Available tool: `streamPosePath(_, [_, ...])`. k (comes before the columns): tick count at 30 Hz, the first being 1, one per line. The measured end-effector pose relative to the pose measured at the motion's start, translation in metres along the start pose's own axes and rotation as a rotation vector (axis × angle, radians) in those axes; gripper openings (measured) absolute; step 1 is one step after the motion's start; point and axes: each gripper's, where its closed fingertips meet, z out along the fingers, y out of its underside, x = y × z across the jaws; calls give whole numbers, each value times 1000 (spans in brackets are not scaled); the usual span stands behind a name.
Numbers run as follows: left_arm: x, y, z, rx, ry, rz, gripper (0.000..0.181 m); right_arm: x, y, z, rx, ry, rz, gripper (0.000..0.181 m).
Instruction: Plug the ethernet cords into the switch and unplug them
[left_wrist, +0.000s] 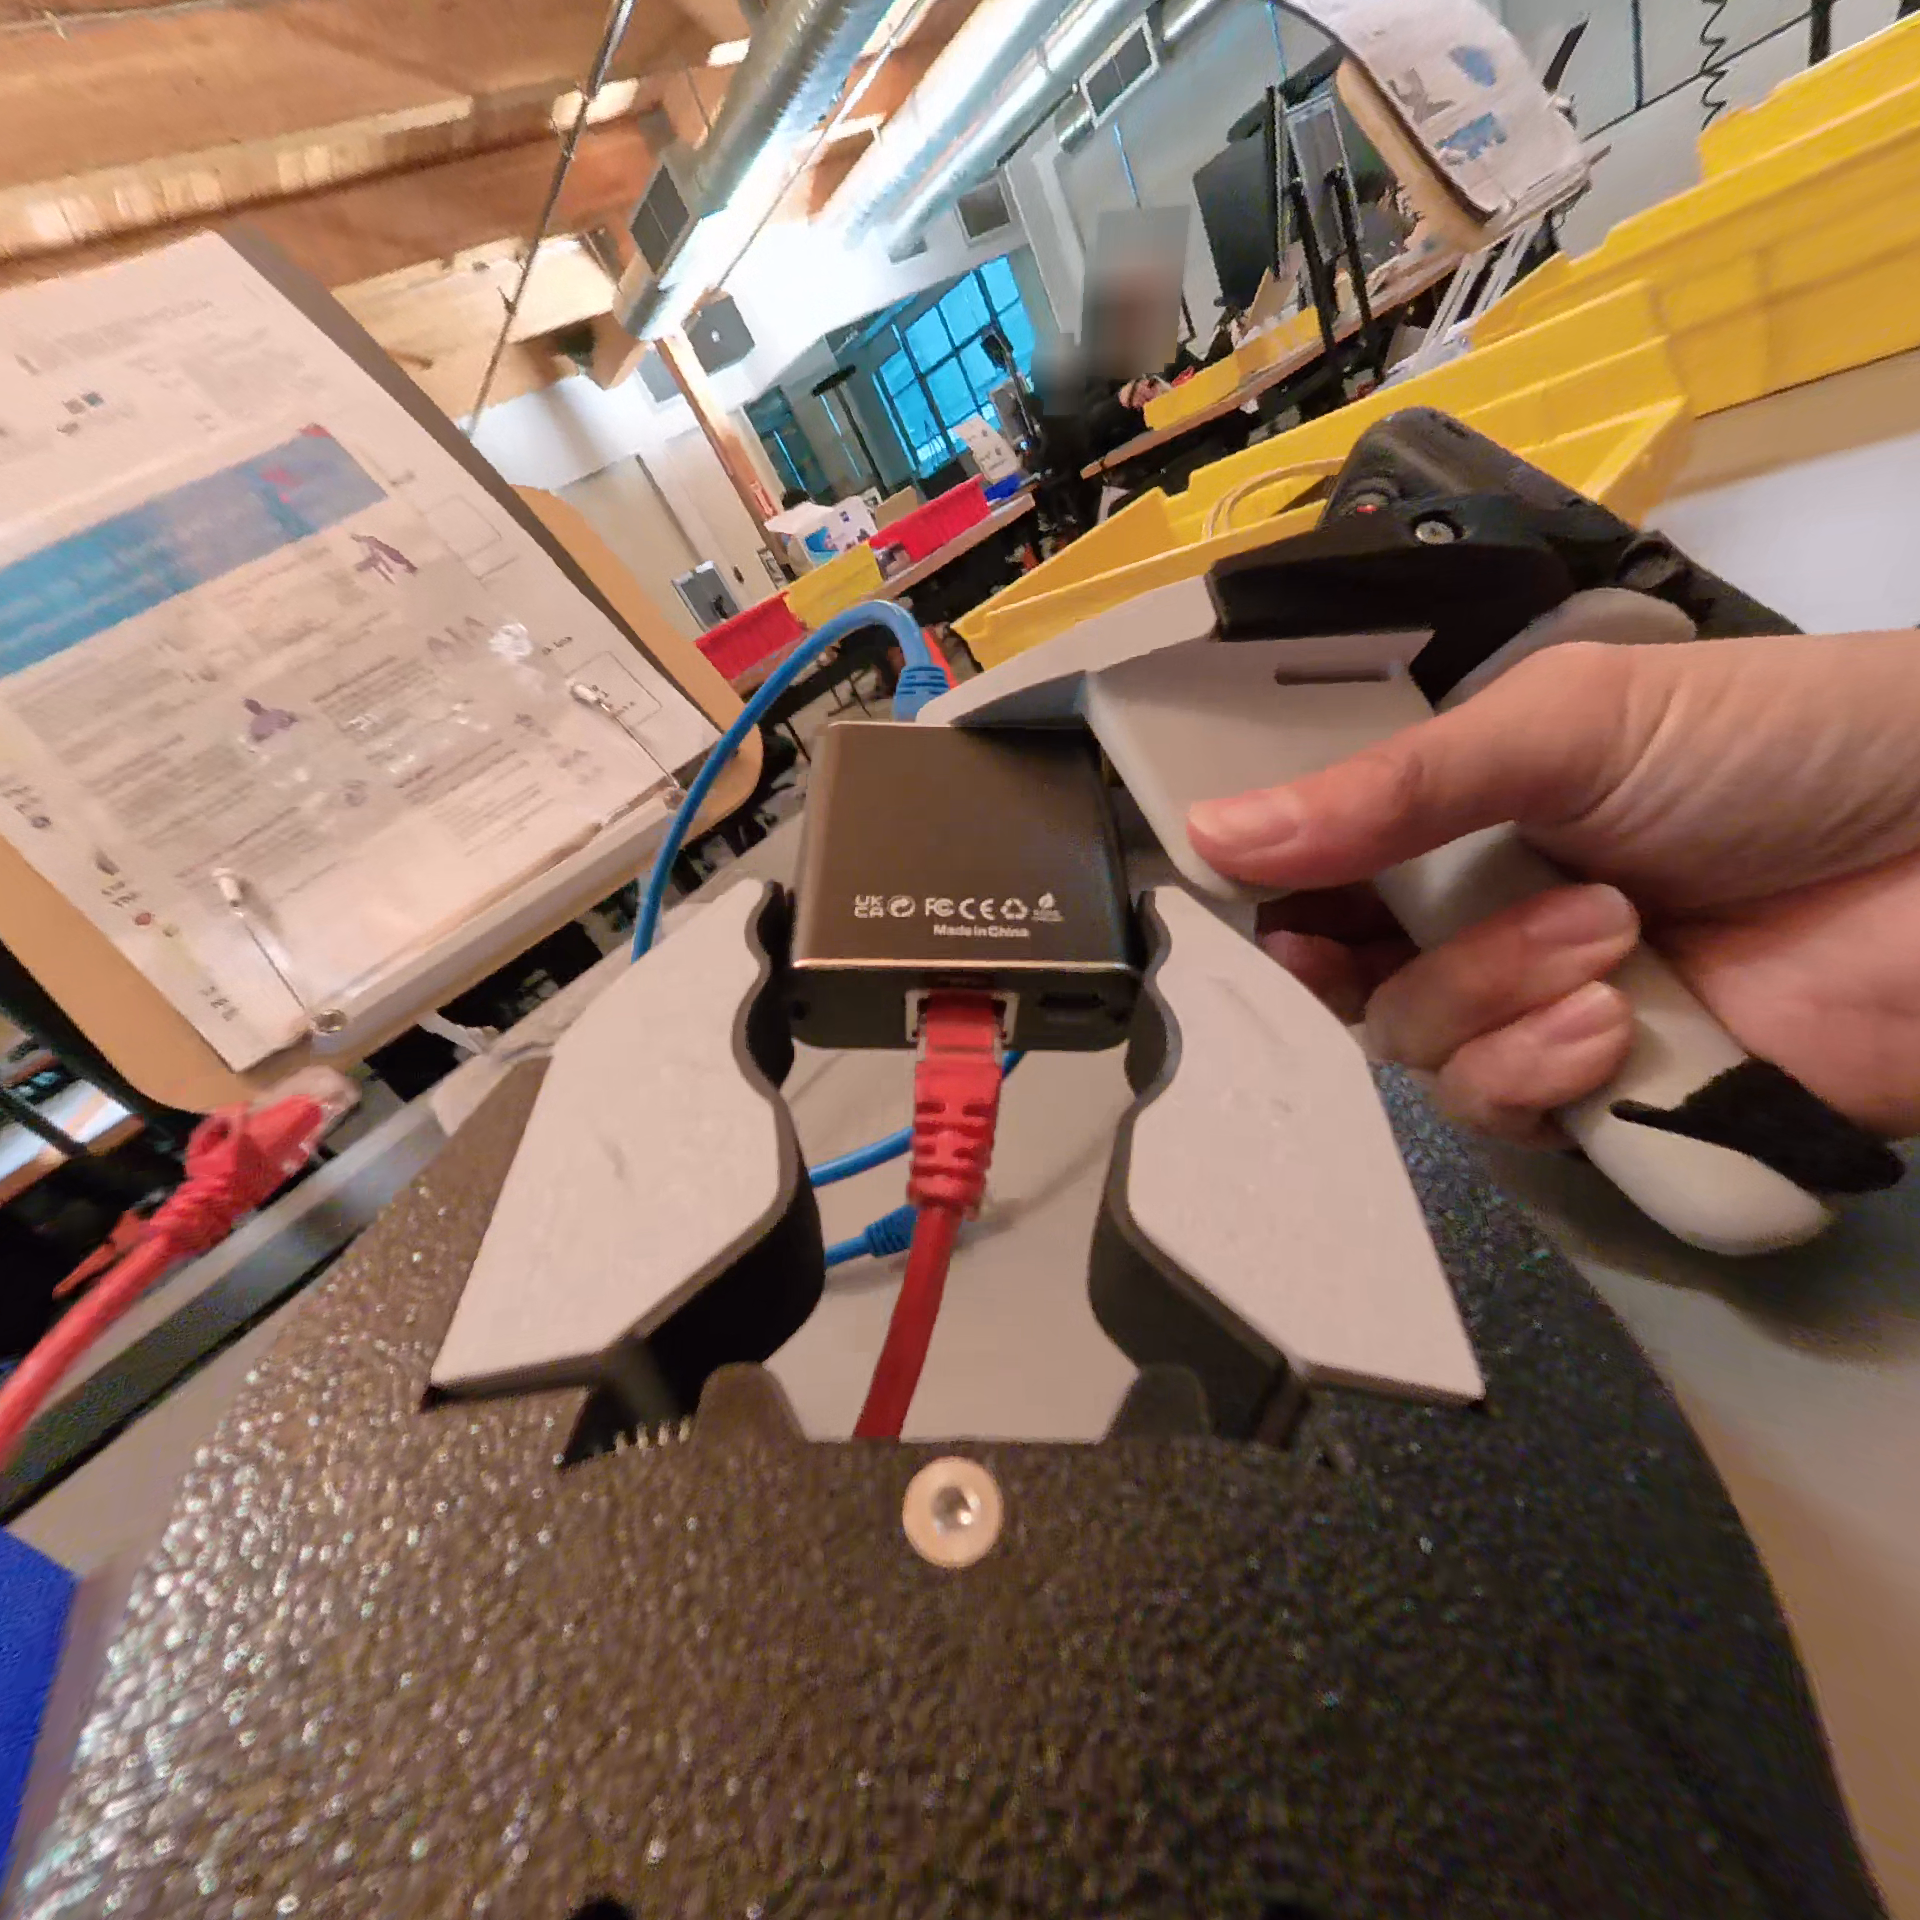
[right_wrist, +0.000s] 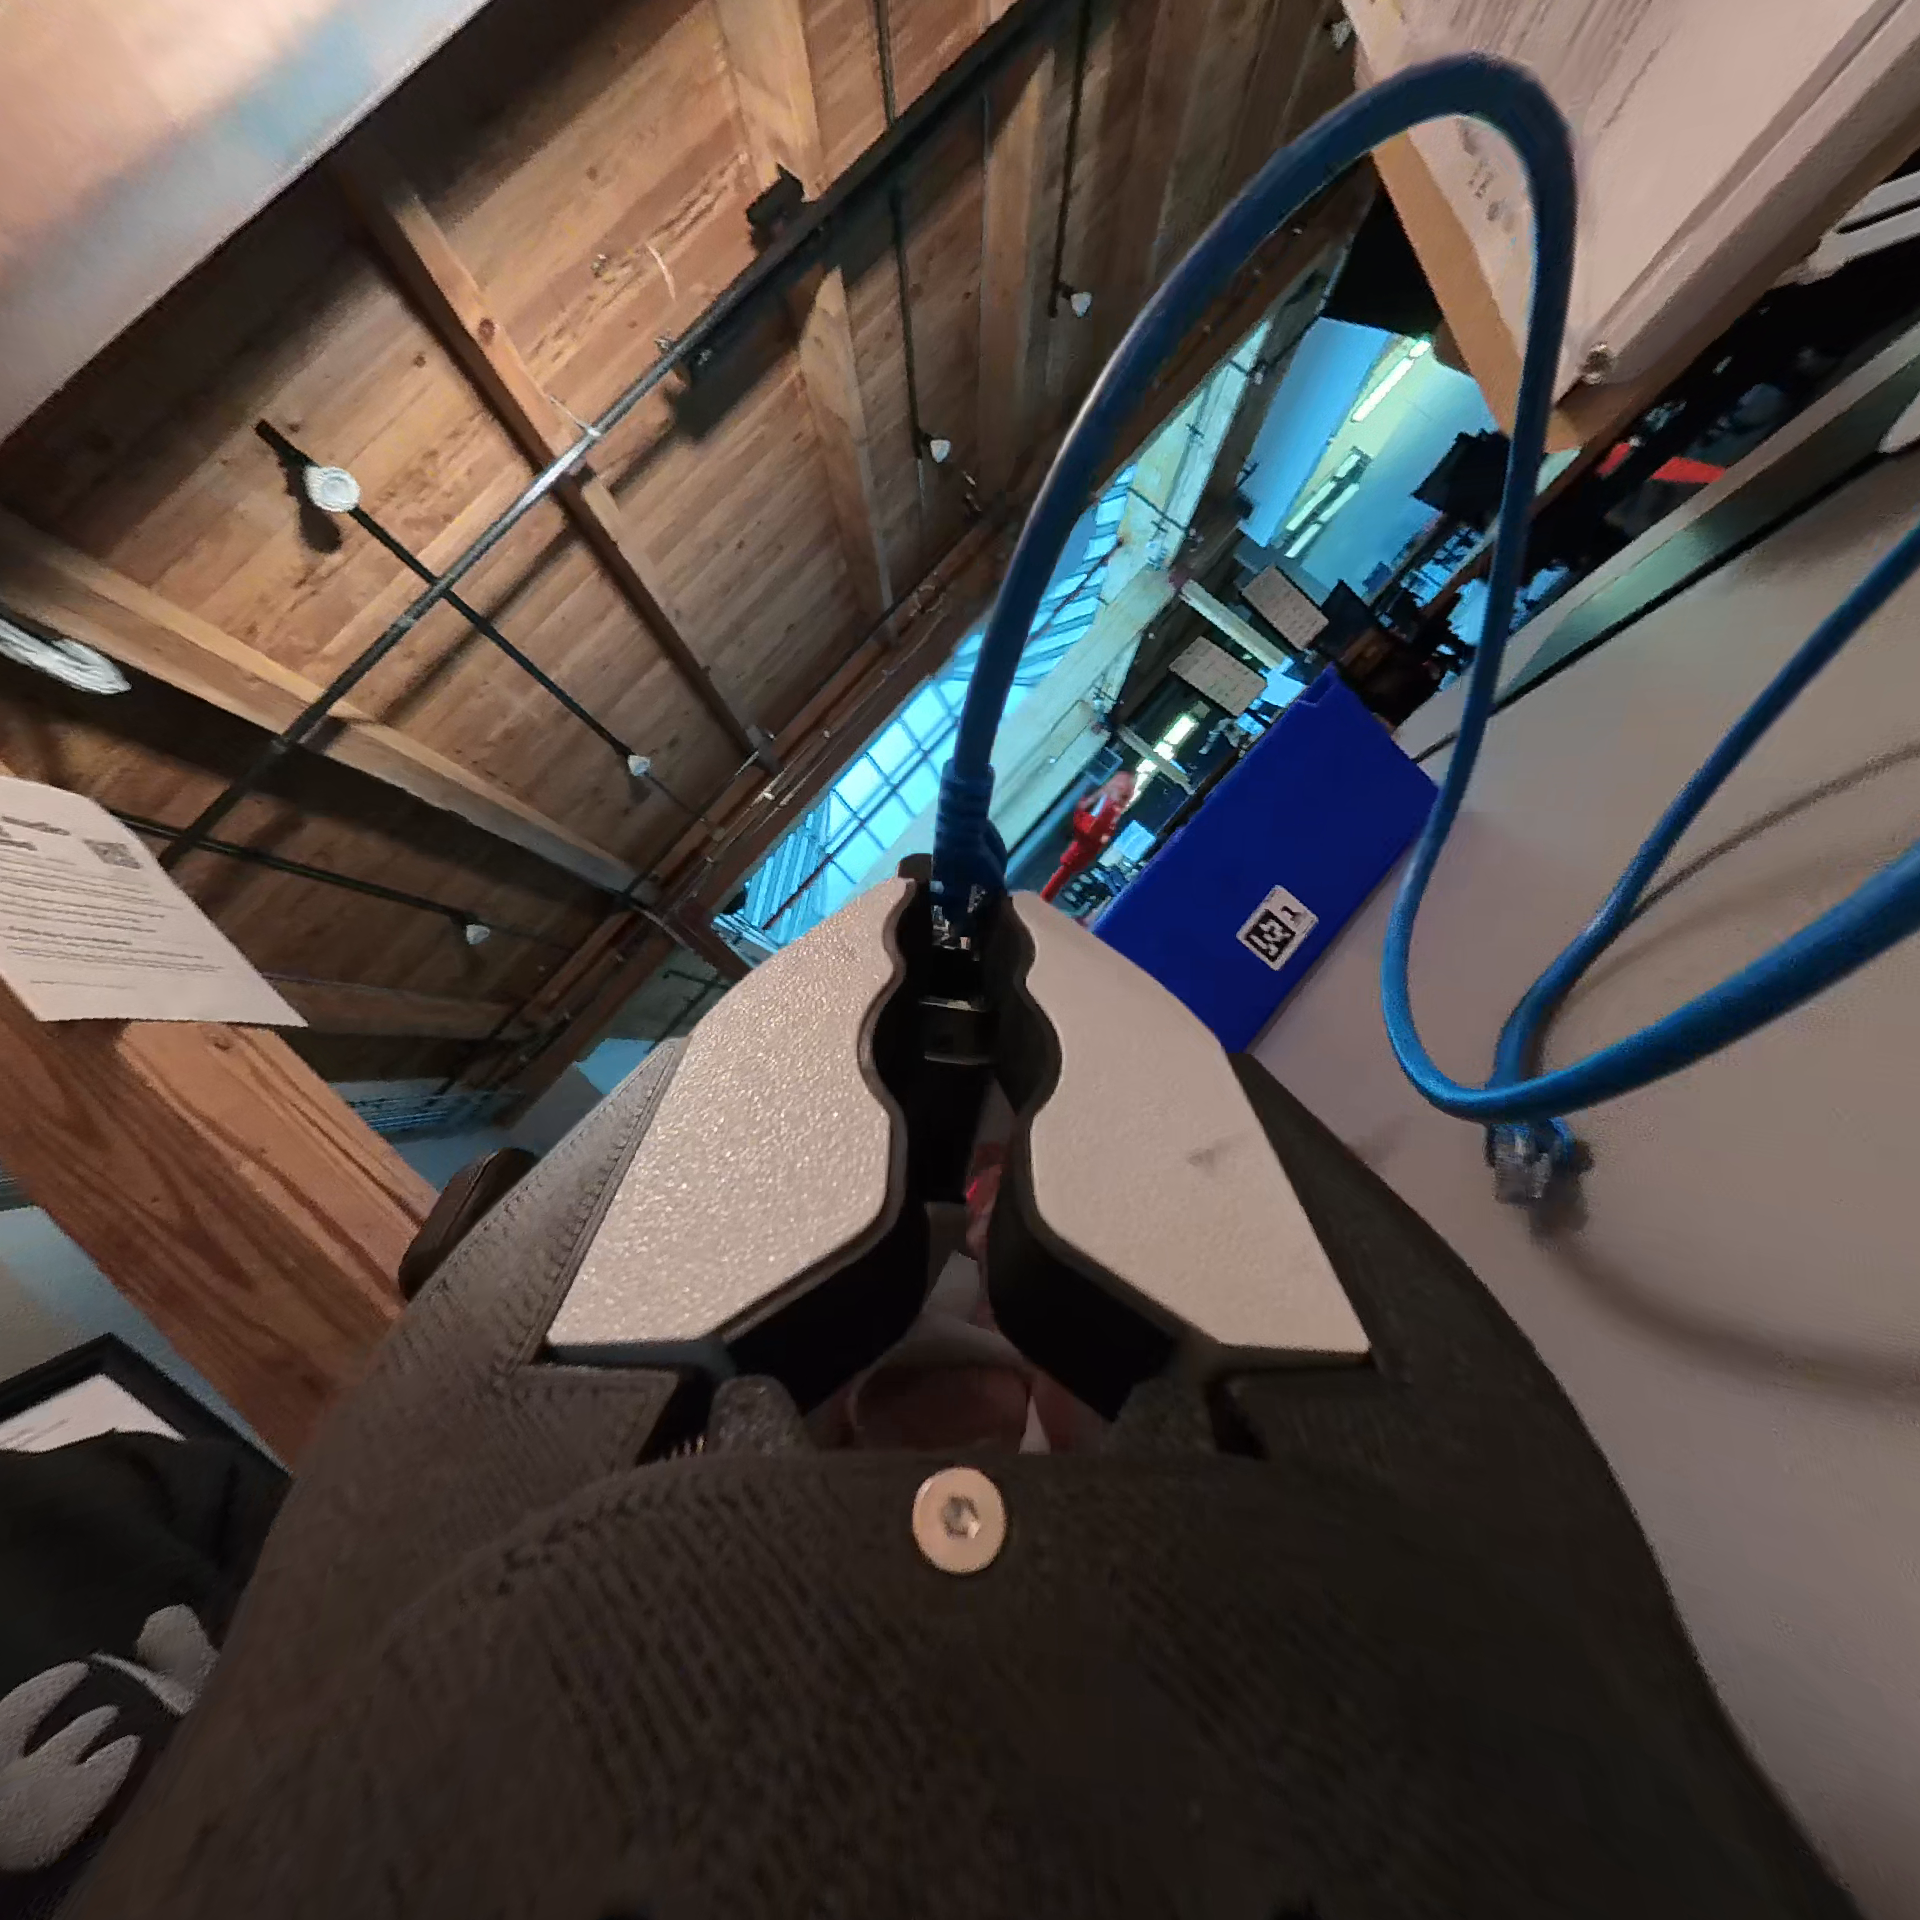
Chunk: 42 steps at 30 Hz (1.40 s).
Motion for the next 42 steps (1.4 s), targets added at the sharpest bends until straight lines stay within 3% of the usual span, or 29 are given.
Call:
streamPosePath(3, [-2,0,-4,20,13,29,63,-3,2,2,-47,-38,115,12])
streamPosePath(14, [0,0,-3,24,17,22,63,-2,1,2,-5,-10,175,12])
streamPosePath(32, [4,0,-2,18,3,126,62,-6,3,-4,27,-48,13,11])
streamPosePath(35, [7,-2,-4,35,11,141,62,-7,-18,-9,101,-42,-5,11])
streamPosePath(38, [4,-4,-4,36,-16,139,62,-8,-27,-11,-12,17,-208,11])
streamPosePath(42, [-6,-2,-5,44,-37,57,63,-38,-46,-16,-89,26,-391,12])
